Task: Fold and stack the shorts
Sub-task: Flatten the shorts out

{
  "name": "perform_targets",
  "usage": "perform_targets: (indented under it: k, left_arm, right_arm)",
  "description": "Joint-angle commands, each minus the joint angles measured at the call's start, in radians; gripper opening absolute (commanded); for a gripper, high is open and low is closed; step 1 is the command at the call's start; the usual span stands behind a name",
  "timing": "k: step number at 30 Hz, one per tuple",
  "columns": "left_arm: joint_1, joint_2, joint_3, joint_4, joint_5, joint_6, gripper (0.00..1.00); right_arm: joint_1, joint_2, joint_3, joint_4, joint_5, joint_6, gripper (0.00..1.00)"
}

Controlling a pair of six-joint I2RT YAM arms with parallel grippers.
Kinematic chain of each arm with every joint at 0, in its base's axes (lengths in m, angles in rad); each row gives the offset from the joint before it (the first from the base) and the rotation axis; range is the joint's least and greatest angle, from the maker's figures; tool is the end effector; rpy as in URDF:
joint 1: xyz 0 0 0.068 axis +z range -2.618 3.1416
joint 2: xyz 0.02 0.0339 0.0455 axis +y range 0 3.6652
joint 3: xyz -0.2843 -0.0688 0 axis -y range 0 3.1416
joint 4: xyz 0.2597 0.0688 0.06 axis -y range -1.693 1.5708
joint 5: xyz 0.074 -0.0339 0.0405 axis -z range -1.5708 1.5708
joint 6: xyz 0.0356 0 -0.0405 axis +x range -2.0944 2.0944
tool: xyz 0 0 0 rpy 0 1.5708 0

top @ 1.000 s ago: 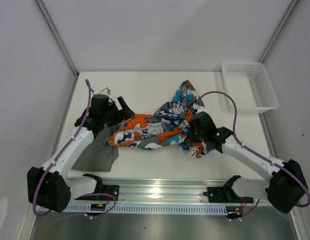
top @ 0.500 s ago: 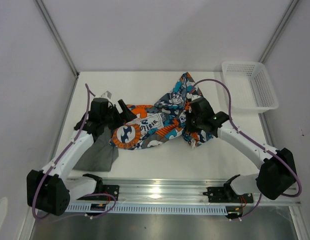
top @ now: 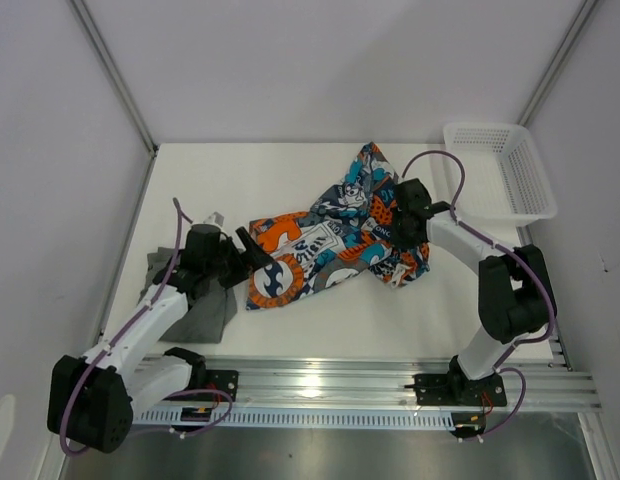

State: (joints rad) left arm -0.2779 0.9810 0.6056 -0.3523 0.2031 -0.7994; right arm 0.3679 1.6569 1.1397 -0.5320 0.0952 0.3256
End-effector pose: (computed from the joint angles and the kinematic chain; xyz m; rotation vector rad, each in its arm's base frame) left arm 0.1969 -0.0636 0.2380 -0.5143 2.3542 -0.7643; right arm 0.3319 0.1243 0.2256 -0.0221 2.6171 0.1201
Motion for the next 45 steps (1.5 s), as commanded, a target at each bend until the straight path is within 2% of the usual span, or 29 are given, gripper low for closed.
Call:
perform_targets:
  k: [1,5,8,10,13,16,21,25,32,38,41,45]
  left_arm:
    - [-0.043,0.054,0.011,0.087,-0.018,-0.052,0.92]
    - [-0.095,0.074,-0.021,0.121,-0.030,-0.133,0.91]
    - [-0.162,0.010,-0.064,0.099,-0.079,-0.187,0.90]
    - [-0.181,-0.073,-0.075,0.017,-0.146,-0.207,0.90]
    - [-0.193,-0.195,-0.075,-0.178,-0.276,-0.335,0.88]
    - [-0.202,-0.281,-0.081,-0.221,-0.272,-0.369,0.83]
    - [-0.237,-0.289,-0.084,-0.352,-0.271,-0.472,0.83]
    - [-0.257,-0.278,-0.136,-0.283,-0.246,-0.504,0.81]
    - [-0.386,-0.209,-0.142,-0.228,-0.289,-0.609,0.81]
    - [-0.392,-0.173,-0.204,-0.136,-0.306,-0.679,0.79]
    - [-0.392,-0.174,-0.221,-0.134,-0.369,-0.708,0.78]
    - [-0.394,-0.151,-0.239,-0.099,-0.421,-0.727,0.71]
  right_arm:
    - [-0.014,0.021,0.046,0.047,0.072,0.027,0.00]
    - [-0.020,0.021,0.017,0.072,0.129,0.033,0.00]
    - [-0.023,0.014,-0.009,0.099,0.127,0.039,0.00]
    - [-0.023,0.009,-0.023,0.113,0.127,0.043,0.00]
    - [-0.021,0.006,-0.035,0.125,0.132,0.044,0.00]
    - [-0.018,0.000,-0.049,0.139,0.126,0.049,0.00]
    - [-0.014,-0.017,-0.061,0.152,0.133,0.055,0.00]
    - [-0.006,-0.040,-0.081,0.170,0.149,0.056,0.00]
    - [0.008,-0.065,-0.098,0.185,0.150,0.053,0.00]
    - [0.019,-0.091,-0.116,0.205,0.159,0.056,0.00]
    - [0.020,-0.108,-0.129,0.219,0.159,0.061,0.00]
    - [0.028,-0.131,-0.139,0.231,0.166,0.059,0.00]
